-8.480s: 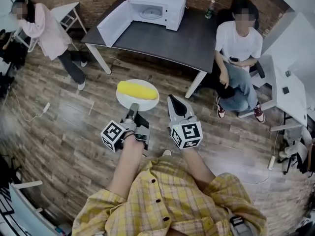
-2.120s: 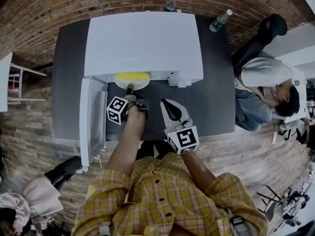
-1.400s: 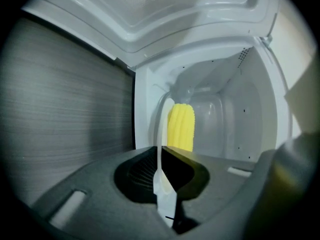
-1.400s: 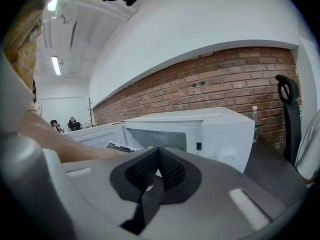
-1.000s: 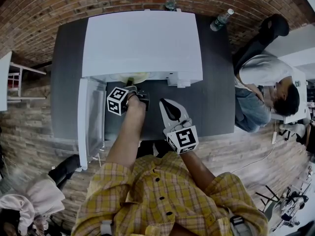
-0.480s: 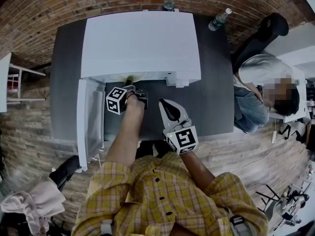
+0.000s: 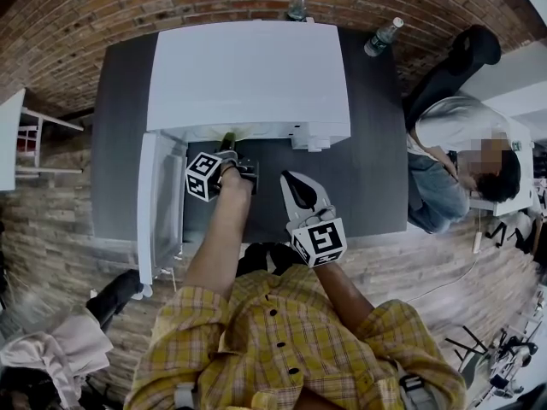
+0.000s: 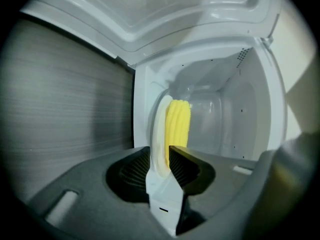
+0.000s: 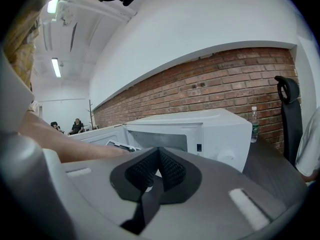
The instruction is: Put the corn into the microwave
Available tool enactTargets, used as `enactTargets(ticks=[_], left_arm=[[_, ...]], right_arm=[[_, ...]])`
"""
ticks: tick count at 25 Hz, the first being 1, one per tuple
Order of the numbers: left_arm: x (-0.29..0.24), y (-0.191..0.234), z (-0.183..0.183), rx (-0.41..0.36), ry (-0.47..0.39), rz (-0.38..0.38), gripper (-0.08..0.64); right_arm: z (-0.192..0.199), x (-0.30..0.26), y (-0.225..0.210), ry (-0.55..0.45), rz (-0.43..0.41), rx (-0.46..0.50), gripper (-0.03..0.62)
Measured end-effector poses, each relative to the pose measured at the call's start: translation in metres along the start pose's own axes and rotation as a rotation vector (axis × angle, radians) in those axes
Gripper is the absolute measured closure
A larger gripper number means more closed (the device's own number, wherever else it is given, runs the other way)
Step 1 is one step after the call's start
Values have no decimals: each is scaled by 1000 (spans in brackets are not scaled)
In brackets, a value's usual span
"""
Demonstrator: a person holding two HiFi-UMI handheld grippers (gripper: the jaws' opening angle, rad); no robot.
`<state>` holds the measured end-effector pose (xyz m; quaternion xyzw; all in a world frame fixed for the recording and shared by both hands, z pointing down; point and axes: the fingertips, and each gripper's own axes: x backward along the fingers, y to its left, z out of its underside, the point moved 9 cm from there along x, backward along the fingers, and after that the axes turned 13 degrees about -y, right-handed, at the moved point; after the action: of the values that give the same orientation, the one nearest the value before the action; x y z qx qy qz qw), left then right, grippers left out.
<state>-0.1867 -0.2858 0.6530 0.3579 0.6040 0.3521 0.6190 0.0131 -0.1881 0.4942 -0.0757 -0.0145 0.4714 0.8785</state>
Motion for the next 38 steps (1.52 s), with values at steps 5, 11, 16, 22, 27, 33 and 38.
enactTargets(ticks=[5, 11, 16, 22, 27, 33, 38], left_arm=[[18, -8, -3, -4, 33, 46, 454], [44, -14, -6, -43, 82, 132, 534], [76, -21, 1, -76, 110, 211, 558], [115, -31, 5, -12, 128, 347, 558], [143, -49, 4, -129, 130, 461, 560], [183, -76, 9, -504, 124, 588, 560], [209, -85, 18, -769, 90, 675, 560]], right_arm=[[-4, 5, 3, 0, 10, -4, 588], [-8, 17, 7, -11, 13, -5, 588], [-11, 26, 12, -16, 13, -12, 588], [-18, 35, 17, -31, 15, -31, 588], [-26, 41, 20, -43, 10, -47, 588], [-37, 48, 24, -69, 2, -72, 588], [-42, 50, 28, -81, -9, -83, 588]])
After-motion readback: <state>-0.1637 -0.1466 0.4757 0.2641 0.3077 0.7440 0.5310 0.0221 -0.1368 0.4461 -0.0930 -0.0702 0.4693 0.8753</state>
